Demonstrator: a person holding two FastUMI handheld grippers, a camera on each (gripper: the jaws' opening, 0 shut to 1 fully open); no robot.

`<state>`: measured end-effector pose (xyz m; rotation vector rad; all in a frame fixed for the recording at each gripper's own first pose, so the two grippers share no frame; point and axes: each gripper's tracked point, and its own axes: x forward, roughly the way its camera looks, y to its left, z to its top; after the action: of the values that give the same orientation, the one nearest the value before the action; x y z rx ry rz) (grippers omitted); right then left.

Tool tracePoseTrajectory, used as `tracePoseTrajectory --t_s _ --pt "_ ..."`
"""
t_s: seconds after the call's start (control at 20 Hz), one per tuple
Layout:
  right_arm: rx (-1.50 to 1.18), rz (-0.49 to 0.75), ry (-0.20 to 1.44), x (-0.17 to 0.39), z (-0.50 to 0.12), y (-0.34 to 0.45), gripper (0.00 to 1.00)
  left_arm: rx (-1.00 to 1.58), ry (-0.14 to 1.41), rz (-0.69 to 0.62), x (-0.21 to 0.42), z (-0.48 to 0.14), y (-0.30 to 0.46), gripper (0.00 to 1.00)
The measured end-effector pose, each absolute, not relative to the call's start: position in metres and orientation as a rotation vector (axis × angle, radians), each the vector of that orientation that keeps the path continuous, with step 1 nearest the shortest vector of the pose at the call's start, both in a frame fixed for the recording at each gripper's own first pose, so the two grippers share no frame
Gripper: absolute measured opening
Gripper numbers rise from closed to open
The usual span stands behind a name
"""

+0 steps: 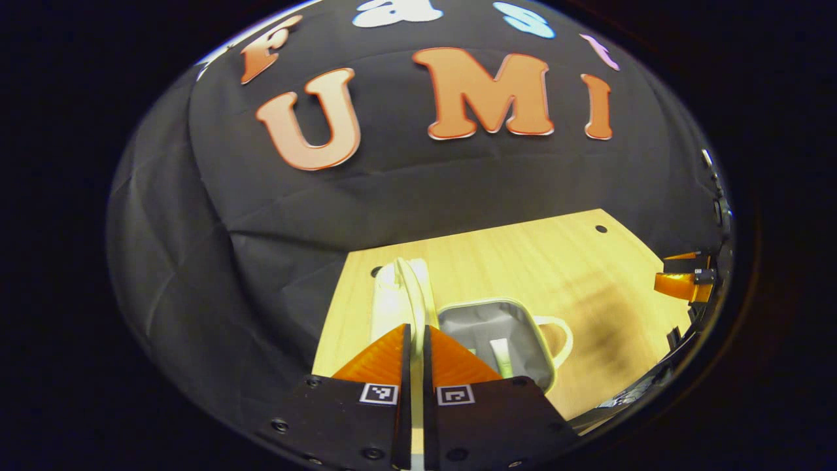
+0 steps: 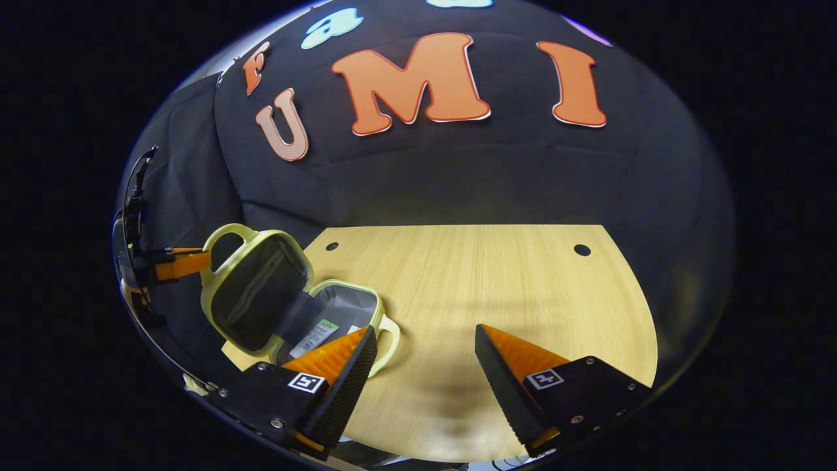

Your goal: First open the suitcase, pack the skin care products into it, and then close the suitcase.

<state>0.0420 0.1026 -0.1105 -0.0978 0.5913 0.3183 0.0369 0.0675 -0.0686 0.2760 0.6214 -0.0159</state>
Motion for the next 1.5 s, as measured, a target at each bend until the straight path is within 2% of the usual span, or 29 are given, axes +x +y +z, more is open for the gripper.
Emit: tracePoseTrajectory --t_s 0.2,0.45,0.85,1.15,1.2,1.25,1.3,1.4,1.45,1.5 --pt "-0.107 0.284 0.574 0.038 -0.103 0.053 0.96 0.185 0.665 -0.151 0.041 -0.109 -0.032 0.08" --pt "-0.074 0.193 0.586 0.034 -0.11 -0.014 0.96 0.127 0.787 -0.242 0.048 -0.208 -0.103 0.08" --pt "-0.072 0.126 0.639 0.028 -0.129 -0.06 0.96 0.138 0.909 -0.266 0.043 -0.281 -0.133 0.08" --pt "-0.077 0.151 0.654 0.029 -0.13 -0.05 0.96 0.152 0.898 -0.261 0.039 -0.275 -0.139 0.08" --pt "-0.074 0.157 0.65 0.031 -0.128 -0.044 0.96 0.154 0.897 -0.259 0.039 -0.273 -0.138 0.17" --pt "-0.071 0.164 0.645 0.031 -0.126 -0.039 0.96 0.129 0.897 -0.259 0.039 -0.274 -0.142 0.17" --pt "-0.068 0.173 0.641 0.031 -0.123 -0.033 0.96 0.08 0.892 -0.259 0.036 -0.269 -0.151 0.32" --pt "-0.066 0.185 0.626 0.032 -0.12 -0.021 0.96 0.0 0.83 -0.24 0.043 -0.254 -0.161 0.29" --pt "-0.065 0.19 0.62 0.032 -0.118 -0.014 0.96 -0.006 0.782 -0.24 0.044 -0.24 -0.162 0.32" --pt "-0.06 0.194 0.611 0.031 -0.116 -0.01 0.96 -0.001 0.737 -0.25 0.049 -0.225 -0.166 0.55"
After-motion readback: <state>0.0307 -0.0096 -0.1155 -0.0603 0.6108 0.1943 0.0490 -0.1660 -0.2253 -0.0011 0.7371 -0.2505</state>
